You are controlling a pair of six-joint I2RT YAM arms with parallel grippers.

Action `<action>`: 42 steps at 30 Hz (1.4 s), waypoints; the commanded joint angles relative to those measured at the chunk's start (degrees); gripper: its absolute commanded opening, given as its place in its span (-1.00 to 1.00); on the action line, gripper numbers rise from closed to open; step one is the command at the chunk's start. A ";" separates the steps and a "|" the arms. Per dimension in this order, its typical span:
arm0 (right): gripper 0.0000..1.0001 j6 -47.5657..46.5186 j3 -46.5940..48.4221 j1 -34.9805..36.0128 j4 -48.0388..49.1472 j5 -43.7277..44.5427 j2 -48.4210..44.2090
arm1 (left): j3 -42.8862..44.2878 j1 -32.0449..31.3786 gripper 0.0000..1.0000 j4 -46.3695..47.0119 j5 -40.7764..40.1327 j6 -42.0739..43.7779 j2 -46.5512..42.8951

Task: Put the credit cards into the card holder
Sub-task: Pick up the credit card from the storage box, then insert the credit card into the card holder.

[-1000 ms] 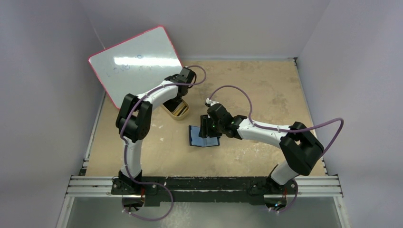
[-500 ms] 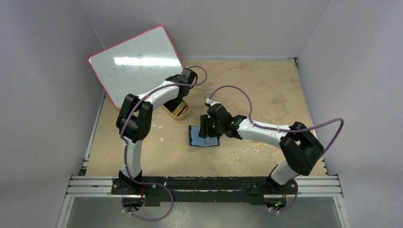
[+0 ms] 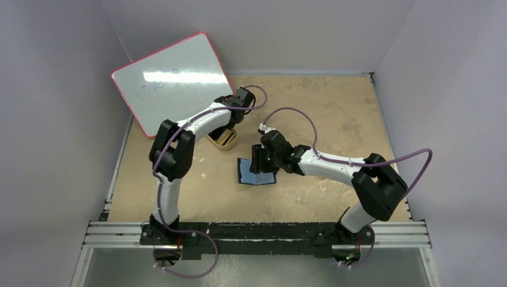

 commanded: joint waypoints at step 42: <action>0.04 -3.07 -3.79 -7.22 1.55 -1.67 -2.80 | -51.01 -2.51 -1.00 44.16 61.25 -55.12 -40.40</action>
